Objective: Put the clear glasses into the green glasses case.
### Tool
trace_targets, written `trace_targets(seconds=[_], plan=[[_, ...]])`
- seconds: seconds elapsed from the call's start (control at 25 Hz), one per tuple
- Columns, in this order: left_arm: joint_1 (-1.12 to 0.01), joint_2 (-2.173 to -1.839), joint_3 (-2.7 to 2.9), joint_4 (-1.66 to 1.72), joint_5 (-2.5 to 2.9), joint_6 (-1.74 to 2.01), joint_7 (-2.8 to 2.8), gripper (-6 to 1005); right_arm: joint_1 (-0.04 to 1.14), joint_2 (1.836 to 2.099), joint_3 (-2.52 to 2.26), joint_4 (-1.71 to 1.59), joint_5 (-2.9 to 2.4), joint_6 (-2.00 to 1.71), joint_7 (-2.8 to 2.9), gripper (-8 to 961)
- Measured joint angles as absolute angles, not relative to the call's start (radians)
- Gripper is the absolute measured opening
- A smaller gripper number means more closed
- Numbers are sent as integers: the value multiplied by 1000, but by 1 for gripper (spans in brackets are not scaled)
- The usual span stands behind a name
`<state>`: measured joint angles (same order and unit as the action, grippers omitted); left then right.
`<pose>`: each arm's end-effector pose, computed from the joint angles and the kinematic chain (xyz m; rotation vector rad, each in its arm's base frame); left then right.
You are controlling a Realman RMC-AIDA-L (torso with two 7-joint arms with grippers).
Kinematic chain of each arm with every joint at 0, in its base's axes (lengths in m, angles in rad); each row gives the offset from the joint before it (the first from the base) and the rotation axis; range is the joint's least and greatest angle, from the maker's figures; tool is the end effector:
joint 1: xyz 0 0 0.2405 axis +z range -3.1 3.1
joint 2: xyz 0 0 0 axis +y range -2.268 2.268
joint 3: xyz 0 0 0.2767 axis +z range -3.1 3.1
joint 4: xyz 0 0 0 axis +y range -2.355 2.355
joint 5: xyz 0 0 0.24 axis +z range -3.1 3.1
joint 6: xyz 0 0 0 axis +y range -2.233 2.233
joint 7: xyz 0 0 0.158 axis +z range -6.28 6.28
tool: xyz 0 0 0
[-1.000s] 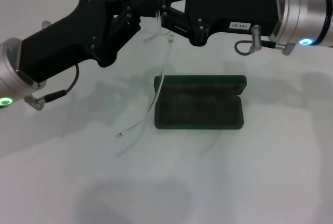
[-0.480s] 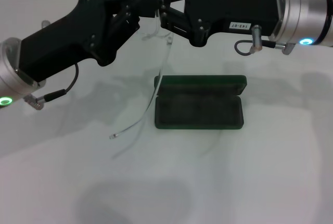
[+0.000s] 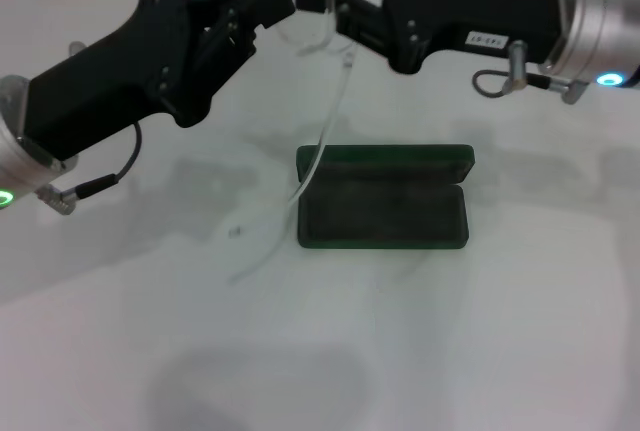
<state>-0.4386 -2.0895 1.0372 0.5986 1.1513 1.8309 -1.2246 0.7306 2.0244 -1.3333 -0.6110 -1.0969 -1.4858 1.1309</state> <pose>-0.2130 0.3340 0.0071 -2.4408 -0.2549 -1.6514 0.1134 0.4124 -0.0328 -2.6769 -0.0662 1.3142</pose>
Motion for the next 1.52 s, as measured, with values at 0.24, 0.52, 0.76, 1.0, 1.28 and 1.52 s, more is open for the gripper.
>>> trace_targets(seconds=[0.24, 0.52, 0.76, 1.0, 1.28, 1.52], plan=[[-431, -2084, 1037, 601, 1141, 1861, -1229, 49, 682, 2023, -1241, -614, -1060, -1529, 1109, 117], [-408, -2067, 1018, 600, 1138, 1872, -1231, 49, 640, 2016, -1107, -607, -1024, -1690, 1108, 118], [-414, -2073, 1019, 592, 1160, 1872, -1233, 49, 612, 2021, -1080, -583, -897, -1789, 1107, 117], [-478, -2090, 1086, 576, 1238, 1872, -1230, 46, 654, 2024, -1088, -482, -776, -1823, 1058, 118], [-515, -2092, 1217, 579, 1180, 1873, -1208, 45, 729, 2027, -1102, -374, -763, -1806, 1026, 117], [-514, -2092, 1288, 587, 1070, 1883, -1170, 44, 771, 2028, -1207, -315, -761, -1769, 979, 117]])
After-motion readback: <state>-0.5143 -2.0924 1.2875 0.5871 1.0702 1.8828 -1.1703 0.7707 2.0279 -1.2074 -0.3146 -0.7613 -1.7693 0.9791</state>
